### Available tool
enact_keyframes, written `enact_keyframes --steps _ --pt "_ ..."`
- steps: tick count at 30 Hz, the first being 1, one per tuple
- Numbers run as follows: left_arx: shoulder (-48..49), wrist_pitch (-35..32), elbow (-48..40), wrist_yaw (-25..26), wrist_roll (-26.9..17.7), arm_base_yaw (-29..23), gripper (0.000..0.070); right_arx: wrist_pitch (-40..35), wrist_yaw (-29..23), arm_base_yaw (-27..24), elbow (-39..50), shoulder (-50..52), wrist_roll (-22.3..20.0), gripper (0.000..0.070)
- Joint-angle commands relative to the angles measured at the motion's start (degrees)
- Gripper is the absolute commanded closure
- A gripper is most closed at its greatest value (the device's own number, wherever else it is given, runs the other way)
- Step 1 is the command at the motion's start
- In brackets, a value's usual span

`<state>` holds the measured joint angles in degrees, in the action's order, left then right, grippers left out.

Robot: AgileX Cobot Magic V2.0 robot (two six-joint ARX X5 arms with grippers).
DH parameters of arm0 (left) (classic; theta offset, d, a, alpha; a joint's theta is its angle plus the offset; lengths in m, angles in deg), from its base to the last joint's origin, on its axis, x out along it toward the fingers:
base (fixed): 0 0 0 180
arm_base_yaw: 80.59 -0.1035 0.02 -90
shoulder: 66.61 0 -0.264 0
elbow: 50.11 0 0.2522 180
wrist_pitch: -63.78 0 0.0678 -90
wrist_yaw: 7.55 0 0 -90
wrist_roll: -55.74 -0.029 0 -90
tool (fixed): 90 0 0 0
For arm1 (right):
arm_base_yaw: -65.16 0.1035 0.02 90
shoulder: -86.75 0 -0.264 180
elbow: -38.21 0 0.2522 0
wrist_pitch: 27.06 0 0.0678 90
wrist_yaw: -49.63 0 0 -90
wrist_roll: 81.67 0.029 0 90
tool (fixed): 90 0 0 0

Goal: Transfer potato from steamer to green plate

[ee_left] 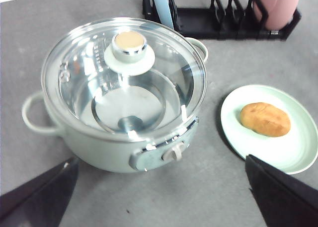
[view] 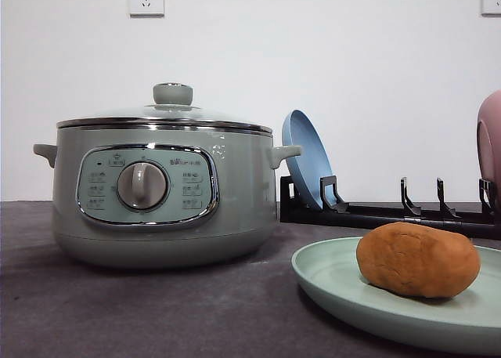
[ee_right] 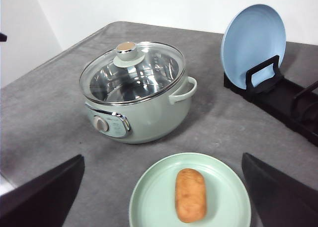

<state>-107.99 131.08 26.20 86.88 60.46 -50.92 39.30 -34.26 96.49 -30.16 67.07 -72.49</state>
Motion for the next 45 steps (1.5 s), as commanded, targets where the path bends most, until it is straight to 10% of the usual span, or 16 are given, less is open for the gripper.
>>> enact_keyframes --steps 1,6,9,35,45 --pt "-0.1 -0.9 -0.1 0.1 2.2 0.4 0.0 -0.2 -0.4 0.3 -1.0 -0.1 -1.1 0.0057" --pt "-0.1 -1.1 -0.2 0.1 2.3 0.4 0.0045 -0.2 -0.4 0.3 -1.0 -0.1 -1.0 0.0111" --pt "-0.2 -1.1 -0.2 0.1 2.5 0.4 0.0699 0.2 -0.2 0.3 -1.0 -0.1 -1.1 0.07" --pt "2.1 -2.1 -1.5 0.1 6.9 -3.9 0.0675 0.1 -0.2 0.3 -1.0 -0.1 -0.8 0.0685" --pt "21.6 -32.0 -30.6 0.1 6.8 -23.0 0.0675 0.1 -0.2 0.3 -1.0 -0.1 -0.8 0.0685"
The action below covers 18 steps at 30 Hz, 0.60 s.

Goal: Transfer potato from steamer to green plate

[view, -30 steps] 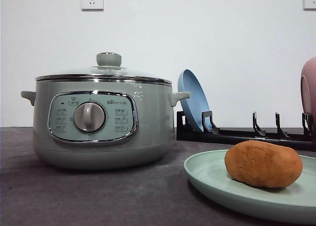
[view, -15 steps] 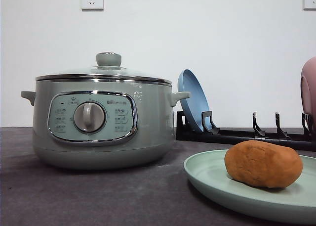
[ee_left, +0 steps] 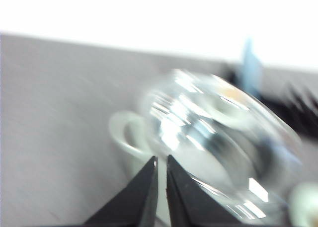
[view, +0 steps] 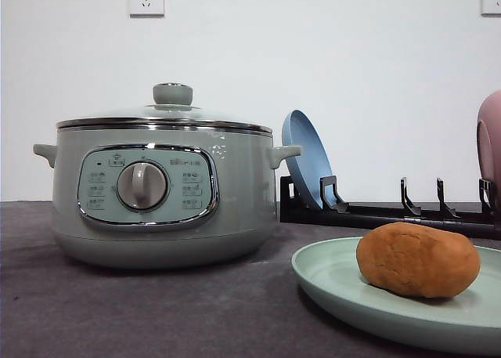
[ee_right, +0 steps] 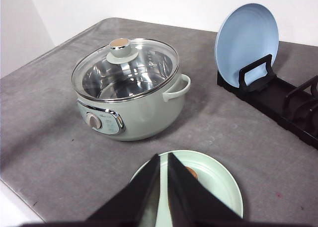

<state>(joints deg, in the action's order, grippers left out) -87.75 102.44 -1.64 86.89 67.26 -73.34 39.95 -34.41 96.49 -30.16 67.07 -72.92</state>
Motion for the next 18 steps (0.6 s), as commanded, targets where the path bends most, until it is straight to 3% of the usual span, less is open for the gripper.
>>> enact_keyframes --steps 1,10,18 --pt "3.4 -5.5 -5.9 0.0 -0.1 -1.6 0.0675 -0.5 0.0 0.3 -1.0 -0.1 -0.4 0.0685" --pt "14.6 -17.5 -27.6 -1.8 -0.7 -5.1 0.0675 -0.5 0.0 0.3 -1.0 -0.1 -0.4 0.0685" --pt "18.7 -19.0 -32.6 -6.6 0.0 -5.1 0.0675 -0.5 0.0 0.3 -1.0 -0.1 -0.4 0.0685"
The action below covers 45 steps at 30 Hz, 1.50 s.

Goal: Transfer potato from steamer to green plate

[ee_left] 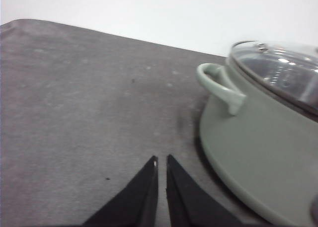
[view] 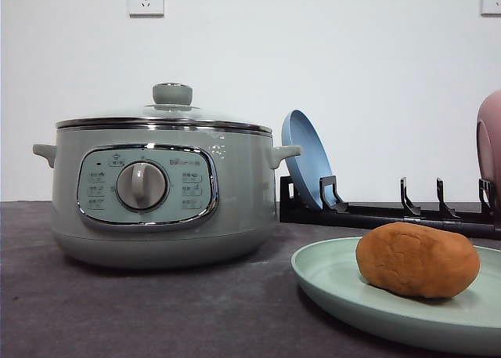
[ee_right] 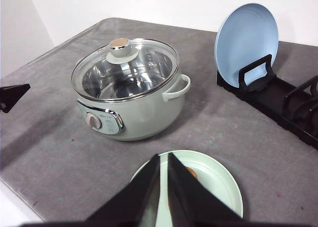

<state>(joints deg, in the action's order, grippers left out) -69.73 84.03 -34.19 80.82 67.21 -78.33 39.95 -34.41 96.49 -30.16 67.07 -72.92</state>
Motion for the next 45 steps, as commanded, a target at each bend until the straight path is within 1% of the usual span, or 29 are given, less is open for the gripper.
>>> enact_keyframes --steps 1,6,9,10,13,16,18,24,30,45 --pt "1.3 -0.2 -0.1 -1.1 0.0 -0.1 0.0675 -0.5 0.0 0.3 -1.0 -0.1 -0.4 0.0685" --pt "3.0 0.2 -0.6 -4.5 -0.1 0.0 0.0675 -0.5 0.0 0.3 -1.0 -0.1 -0.4 0.0685" --pt "3.0 0.2 -1.5 -4.8 -0.8 0.0 0.0675 -0.5 0.0 0.3 -1.0 -0.1 -0.4 0.0685" --pt "3.0 1.2 -1.5 -4.8 -1.3 0.0 0.0675 -0.5 0.0 0.3 -1.0 -0.1 -0.4 0.0685" --pt "3.0 4.2 -1.5 -4.8 -3.1 0.0 0.0675 -0.5 0.0 0.3 -1.0 -0.1 -0.4 0.0685" --pt "3.0 4.1 -1.5 -4.8 -6.7 0.1 0.0675 -0.5 0.0 0.3 -1.0 -0.1 -0.4 0.0685" --pt "3.0 4.1 -1.5 -4.8 -8.4 0.0 0.0675 -0.6 0.0 0.3 -1.0 -0.1 -0.4 0.0685" --pt "3.0 4.2 -1.5 -4.7 -9.1 0.1 0.0675 -0.6 0.0 0.3 -1.0 -0.1 -0.4 0.0685" --pt "3.0 4.1 -1.5 -4.6 -14.9 0.1 0.0675 -0.6 0.0 0.3 -1.0 -0.1 -0.4 0.0685" --pt "3.0 4.1 -1.5 -4.6 -14.9 0.0 0.0675 -0.6 0.0 0.3 -1.0 -0.1 -0.4 0.0685"
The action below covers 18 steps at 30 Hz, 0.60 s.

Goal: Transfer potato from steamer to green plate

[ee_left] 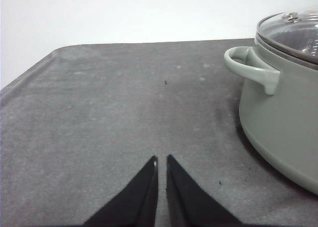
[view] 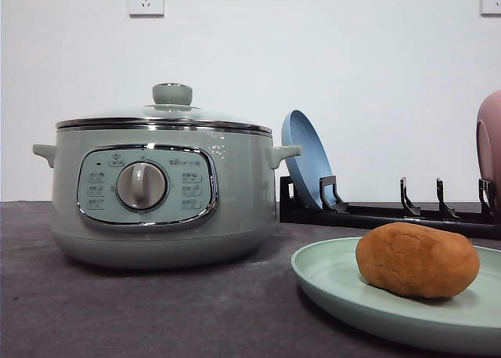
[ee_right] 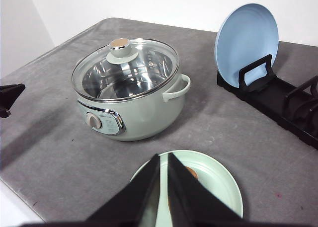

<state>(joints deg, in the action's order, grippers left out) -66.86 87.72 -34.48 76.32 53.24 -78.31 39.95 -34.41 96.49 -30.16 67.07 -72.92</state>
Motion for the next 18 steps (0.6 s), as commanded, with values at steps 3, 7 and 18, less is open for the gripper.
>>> enact_keyframes --steps 3,7,18 --pt "0.1 0.4 -1.2 -0.1 -0.9 0.0 0.0675 -0.6 0.0 0.3 -1.0 -0.1 -0.4 0.0685" --pt "0.1 0.4 -1.2 -0.1 -0.9 0.0 0.0675 -0.7 0.0 0.3 -1.0 0.0 -0.4 0.0685" --pt "0.1 0.4 -1.2 -0.1 -0.9 0.0 0.0675 -9.8 1.5 -21.6 5.1 2.3 -0.4 0.0685"
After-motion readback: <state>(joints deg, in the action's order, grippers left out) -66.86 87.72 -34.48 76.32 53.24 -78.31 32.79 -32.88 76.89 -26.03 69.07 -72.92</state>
